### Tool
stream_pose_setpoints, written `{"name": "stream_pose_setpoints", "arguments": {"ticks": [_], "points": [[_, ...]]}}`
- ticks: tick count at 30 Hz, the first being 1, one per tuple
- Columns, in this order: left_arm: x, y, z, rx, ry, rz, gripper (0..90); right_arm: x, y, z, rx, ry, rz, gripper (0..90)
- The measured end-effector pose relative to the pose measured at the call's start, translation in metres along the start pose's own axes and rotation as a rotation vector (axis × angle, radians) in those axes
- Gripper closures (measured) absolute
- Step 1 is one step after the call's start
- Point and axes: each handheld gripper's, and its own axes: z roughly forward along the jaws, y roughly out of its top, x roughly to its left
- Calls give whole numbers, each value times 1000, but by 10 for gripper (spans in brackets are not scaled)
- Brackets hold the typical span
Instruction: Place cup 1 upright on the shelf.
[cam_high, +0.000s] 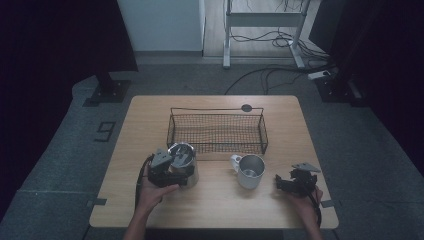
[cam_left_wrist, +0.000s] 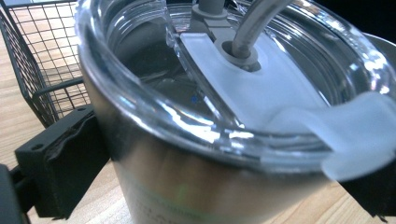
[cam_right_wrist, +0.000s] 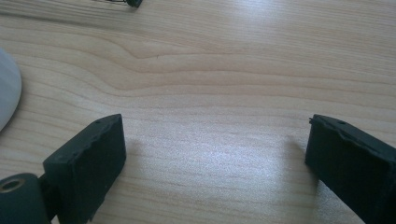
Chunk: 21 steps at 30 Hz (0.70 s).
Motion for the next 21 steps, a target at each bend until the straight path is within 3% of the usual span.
{"name": "stream_pose_setpoints", "arguments": {"ticks": [7, 17, 21], "points": [[-2, -1, 8, -5, 28, 26, 3, 0, 0, 0, 0, 0, 0, 50], [-2, -1, 12, -43, 32, 27, 3, 0, 0, 0, 0, 0, 0, 50], [-3, -3, 12, -54, 36, 45, 15, 0, 0, 0, 0, 0, 0, 50]]}}
